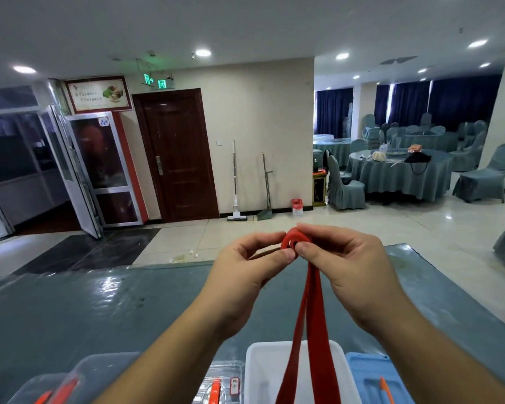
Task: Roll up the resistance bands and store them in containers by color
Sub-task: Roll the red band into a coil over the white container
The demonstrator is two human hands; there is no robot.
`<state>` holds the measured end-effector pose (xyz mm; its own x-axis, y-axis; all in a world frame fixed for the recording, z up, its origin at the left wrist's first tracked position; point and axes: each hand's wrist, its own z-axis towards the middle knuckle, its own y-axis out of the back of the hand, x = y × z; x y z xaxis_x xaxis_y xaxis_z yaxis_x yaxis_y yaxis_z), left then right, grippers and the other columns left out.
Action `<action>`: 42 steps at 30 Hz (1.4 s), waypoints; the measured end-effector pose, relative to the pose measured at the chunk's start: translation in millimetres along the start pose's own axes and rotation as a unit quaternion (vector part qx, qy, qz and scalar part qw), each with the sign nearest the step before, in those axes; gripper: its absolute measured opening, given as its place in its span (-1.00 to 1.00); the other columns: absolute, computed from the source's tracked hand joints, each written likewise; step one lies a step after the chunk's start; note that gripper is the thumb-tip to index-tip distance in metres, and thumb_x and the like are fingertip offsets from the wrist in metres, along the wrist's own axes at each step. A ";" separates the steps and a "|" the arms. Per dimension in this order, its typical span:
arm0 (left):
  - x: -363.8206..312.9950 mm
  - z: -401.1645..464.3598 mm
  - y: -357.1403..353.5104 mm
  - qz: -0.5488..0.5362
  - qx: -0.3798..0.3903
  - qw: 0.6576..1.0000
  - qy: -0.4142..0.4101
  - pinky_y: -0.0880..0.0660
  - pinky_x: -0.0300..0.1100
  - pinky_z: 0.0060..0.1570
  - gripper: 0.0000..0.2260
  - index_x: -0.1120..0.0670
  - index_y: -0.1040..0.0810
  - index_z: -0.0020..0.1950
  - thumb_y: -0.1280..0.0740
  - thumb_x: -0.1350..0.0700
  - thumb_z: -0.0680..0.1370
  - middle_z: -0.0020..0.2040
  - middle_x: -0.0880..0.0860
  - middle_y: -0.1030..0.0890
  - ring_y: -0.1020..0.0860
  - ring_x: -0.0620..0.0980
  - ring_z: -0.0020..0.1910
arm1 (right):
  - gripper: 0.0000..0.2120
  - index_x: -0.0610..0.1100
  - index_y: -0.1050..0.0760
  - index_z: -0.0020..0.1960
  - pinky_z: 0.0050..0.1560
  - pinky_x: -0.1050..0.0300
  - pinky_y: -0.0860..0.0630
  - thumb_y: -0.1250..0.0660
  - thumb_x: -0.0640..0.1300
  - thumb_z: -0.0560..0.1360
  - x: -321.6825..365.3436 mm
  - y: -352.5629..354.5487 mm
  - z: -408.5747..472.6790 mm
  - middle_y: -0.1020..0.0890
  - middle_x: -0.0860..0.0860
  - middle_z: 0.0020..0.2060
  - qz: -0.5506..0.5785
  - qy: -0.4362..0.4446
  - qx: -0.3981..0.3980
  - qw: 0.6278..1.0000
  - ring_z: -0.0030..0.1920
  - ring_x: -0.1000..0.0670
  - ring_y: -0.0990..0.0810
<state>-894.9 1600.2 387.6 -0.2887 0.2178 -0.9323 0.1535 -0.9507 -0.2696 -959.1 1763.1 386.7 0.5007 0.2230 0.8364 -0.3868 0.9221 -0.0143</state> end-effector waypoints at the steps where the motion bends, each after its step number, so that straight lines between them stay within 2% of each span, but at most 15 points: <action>1: -3.9 0.0 2.4 0.042 0.004 0.999 0.001 -0.59 -0.23 0.04 -0.56 0.11 -0.72 0.14 -0.63 0.03 0.29 0.08 0.18 -0.75 -0.71 0.05 0.10 | -0.72 0.04 -0.73 0.10 0.17 0.25 -0.62 -0.54 -0.25 0.47 1.6 5.3 0.8 -0.79 0.11 -0.04 -0.030 -0.003 0.020 0.999 0.04 0.11 -0.75; 3: -13.5 0.7 7.4 0.108 0.018 0.994 -0.003 -0.58 -0.21 0.01 -0.59 0.10 -0.72 0.08 -0.62 -0.02 0.29 0.01 0.17 -0.75 -0.72 0.05 0.02 | -0.72 0.04 -0.72 0.15 0.18 0.26 -0.61 -0.53 -0.22 0.50 7.0 13.0 2.1 -0.78 0.14 -0.02 -0.083 0.003 0.077 0.994 0.06 0.13 -0.74; 5: -23.0 2.0 10.0 0.152 0.044 0.987 0.000 -0.62 -0.14 0.05 -0.59 0.10 -0.68 0.15 -0.63 0.06 0.34 0.01 0.16 -0.75 -0.73 0.10 0.01 | -0.70 0.10 -0.70 0.13 0.14 0.26 -0.62 -0.53 -0.24 0.50 10.3 16.1 3.8 -0.77 0.13 -0.01 -0.101 0.005 0.118 0.988 0.07 0.11 -0.74; 9: -36.8 0.9 10.5 0.221 0.086 0.972 -0.001 -0.63 -0.22 0.04 -0.67 0.13 -0.63 0.25 -0.53 0.26 0.51 -0.01 0.18 -0.76 -0.75 0.10 -0.01 | -0.69 0.11 -0.64 -0.01 0.08 0.17 -0.67 -0.59 -0.26 0.43 9.9 15.5 7.6 -0.78 0.02 -0.07 -0.070 -0.009 0.119 0.990 -0.02 0.02 -0.77; 13: -32.4 -1.5 5.4 0.119 0.039 0.992 -0.016 -0.64 -0.19 0.04 -0.70 0.21 -0.62 0.25 -0.46 0.31 0.52 0.04 0.26 -0.73 -0.74 0.15 0.03 | -0.71 0.06 -0.73 0.11 0.09 0.27 -0.63 -0.57 -0.08 0.39 4.4 11.3 4.4 -0.78 0.04 -0.02 0.002 0.031 0.091 0.995 0.05 0.03 -0.76; 15: -25.0 -1.3 2.5 0.062 0.011 0.998 -0.022 -0.64 -0.14 0.09 -0.65 0.21 -0.62 0.26 -0.50 0.26 0.48 0.12 0.26 -0.71 -0.71 0.17 0.10 | -0.63 0.03 -0.70 0.21 0.16 0.24 -0.62 -0.55 -0.08 0.40 -1.3 7.3 1.7 -0.77 0.05 0.06 0.039 0.029 0.083 0.995 0.13 0.03 -0.74; 18: -21.9 -2.1 4.3 0.054 0.020 0.998 -0.011 -0.63 -0.10 0.15 -0.60 0.18 -0.63 0.27 -0.53 0.21 0.44 0.15 0.23 -0.70 -0.70 0.15 0.15 | -0.62 0.00 -0.69 0.24 0.21 0.19 -0.61 -0.54 -0.11 0.42 -3.4 7.6 1.8 -0.76 0.08 0.09 0.009 0.034 0.073 0.997 0.16 0.05 -0.72; 22: -38.5 -0.6 14.1 0.232 0.091 0.968 -0.009 -0.60 -0.21 0.06 -0.62 0.08 -0.68 0.25 -0.58 0.08 0.45 0.09 0.12 -0.74 -0.71 0.00 0.07 | -0.66 -0.02 -0.71 0.22 0.19 0.14 -0.64 -0.55 -0.20 0.45 5.9 14.3 4.7 -0.78 0.03 0.05 -0.014 0.013 0.160 0.987 0.11 -0.01 -0.75; 25: -51.2 1.2 16.4 0.291 0.106 0.950 -0.040 -0.62 -0.20 0.06 -0.69 0.10 -0.72 0.18 -0.52 0.05 0.47 0.02 0.09 -0.76 -0.72 0.00 0.02 | -0.61 0.07 -0.68 0.19 0.15 0.11 -0.66 -0.58 -0.22 0.42 9.7 10.4 7.7 -0.78 -0.01 0.03 -0.023 0.003 0.183 0.983 0.07 -0.04 -0.77; 29: -47.1 -0.4 10.0 0.213 0.054 0.973 -0.072 -0.62 -0.16 0.13 -0.67 0.16 -0.70 0.19 -0.44 0.02 0.49 0.03 0.13 -0.76 -0.72 0.04 0.07 | -0.65 0.00 -0.68 0.12 0.14 0.11 -0.66 -0.60 -0.13 0.35 7.2 6.1 9.3 -0.78 -0.04 0.00 0.034 0.019 0.090 0.995 0.05 -0.06 -0.77; 32: -36.5 -2.3 4.6 0.116 0.042 0.991 -0.054 -0.58 -0.03 0.28 -0.64 0.25 -0.64 0.25 -0.40 0.09 0.51 0.12 0.24 -0.72 -0.68 0.17 0.18 | -0.63 -0.06 -0.72 0.16 0.17 0.13 -0.64 -0.57 -0.11 0.35 6.3 5.1 8.3 -0.78 -0.03 0.03 0.053 0.029 0.080 0.995 0.09 -0.05 -0.76; 35: -35.5 -2.6 5.9 0.088 0.050 0.994 -0.027 -0.61 -0.05 0.25 -0.63 0.25 -0.63 0.25 -0.43 0.13 0.49 0.12 0.24 -0.72 -0.70 0.17 0.17 | -0.65 -0.05 -0.73 0.14 0.17 0.16 -0.64 -0.56 -0.10 0.35 10.5 10.3 11.7 -0.79 0.01 0.01 0.017 0.033 0.082 0.996 0.07 -0.01 -0.76; 37: -41.5 -1.1 11.3 0.151 0.069 0.986 -0.018 -0.65 -0.12 0.12 -0.63 0.20 -0.66 0.22 -0.48 0.10 0.44 0.08 0.20 -0.74 -0.73 0.11 0.09 | -0.69 -0.05 -0.74 0.13 0.15 0.15 -0.65 -0.57 -0.16 0.39 14.4 15.3 13.7 -0.79 0.03 -0.01 -0.022 0.028 0.113 0.993 0.06 0.00 -0.76; 39: -50.1 1.7 17.0 0.261 0.094 0.960 -0.026 -0.65 -0.14 0.03 -0.64 0.12 -0.69 0.19 -0.53 0.04 0.42 0.03 0.14 -0.75 -0.74 0.07 0.03 | -0.70 0.00 -0.74 0.12 0.12 0.16 -0.66 -0.57 -0.25 0.44 16.8 16.9 14.6 -0.79 0.06 -0.03 -0.067 0.024 0.154 0.986 0.04 0.03 -0.77; 42: -57.8 4.2 21.6 0.324 0.092 0.940 -0.047 -0.65 -0.15 0.06 -0.68 0.04 -0.71 0.15 -0.52 -0.03 0.44 -0.03 0.08 -0.77 -0.73 -0.01 -0.02 | -0.69 -0.03 -0.74 0.13 0.14 0.14 -0.66 -0.59 -0.22 0.40 18.3 13.4 13.4 -0.79 0.03 -0.01 -0.040 0.020 0.153 0.987 0.05 0.01 -0.76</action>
<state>-878.8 1566.1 436.7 -0.2750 -0.4332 -0.8583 0.1628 -0.9008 0.4025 -965.4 1775.4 409.2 0.5664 0.1721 0.8059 -0.5580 0.7997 0.2214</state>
